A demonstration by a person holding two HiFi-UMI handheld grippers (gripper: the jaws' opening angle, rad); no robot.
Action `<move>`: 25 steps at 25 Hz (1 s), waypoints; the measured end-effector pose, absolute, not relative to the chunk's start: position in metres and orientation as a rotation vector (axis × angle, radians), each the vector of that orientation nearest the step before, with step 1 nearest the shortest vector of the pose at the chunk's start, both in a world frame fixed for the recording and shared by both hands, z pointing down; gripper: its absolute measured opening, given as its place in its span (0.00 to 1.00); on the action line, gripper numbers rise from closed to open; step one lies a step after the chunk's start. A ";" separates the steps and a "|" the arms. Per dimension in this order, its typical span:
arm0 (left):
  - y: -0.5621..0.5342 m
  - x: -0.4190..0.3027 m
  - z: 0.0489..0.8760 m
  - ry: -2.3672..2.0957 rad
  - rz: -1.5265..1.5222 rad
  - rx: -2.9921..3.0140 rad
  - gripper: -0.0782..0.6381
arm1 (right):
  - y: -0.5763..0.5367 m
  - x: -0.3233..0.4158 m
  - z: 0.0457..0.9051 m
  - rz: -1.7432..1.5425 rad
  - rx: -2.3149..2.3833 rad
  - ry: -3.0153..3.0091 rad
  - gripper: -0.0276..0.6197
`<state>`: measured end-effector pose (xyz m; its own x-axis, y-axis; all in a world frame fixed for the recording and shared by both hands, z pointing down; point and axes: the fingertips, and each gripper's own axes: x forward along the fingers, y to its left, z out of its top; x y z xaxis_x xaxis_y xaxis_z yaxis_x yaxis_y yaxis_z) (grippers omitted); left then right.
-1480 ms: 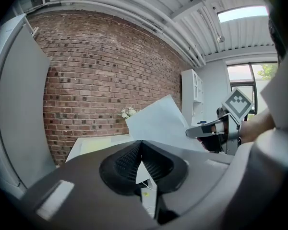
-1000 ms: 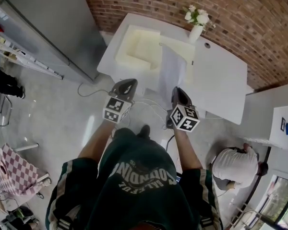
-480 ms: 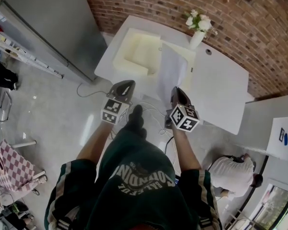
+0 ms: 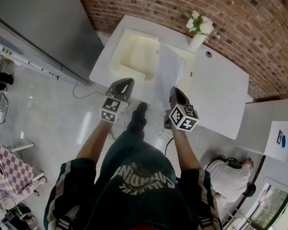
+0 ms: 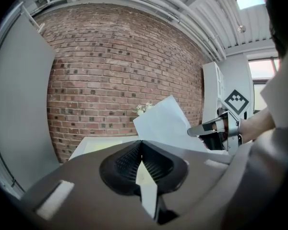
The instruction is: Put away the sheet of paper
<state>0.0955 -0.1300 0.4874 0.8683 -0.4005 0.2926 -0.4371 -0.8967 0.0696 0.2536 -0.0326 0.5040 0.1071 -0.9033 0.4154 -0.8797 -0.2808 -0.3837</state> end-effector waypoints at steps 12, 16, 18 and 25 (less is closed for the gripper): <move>-0.200 0.139 0.518 -0.634 0.452 2.848 0.12 | -0.104 0.291 0.535 -1.043 -2.280 1.833 0.05; -0.217 0.146 0.530 -0.645 0.458 2.824 0.12 | -0.126 0.301 0.544 -1.074 -2.270 1.831 0.05; -0.223 0.150 0.535 -0.645 0.467 2.813 0.12 | -0.137 0.305 0.546 -1.088 -2.254 1.834 0.05; -0.243 0.153 0.545 -0.676 0.477 2.772 0.12 | -0.169 0.311 0.552 -1.138 -2.180 1.819 0.05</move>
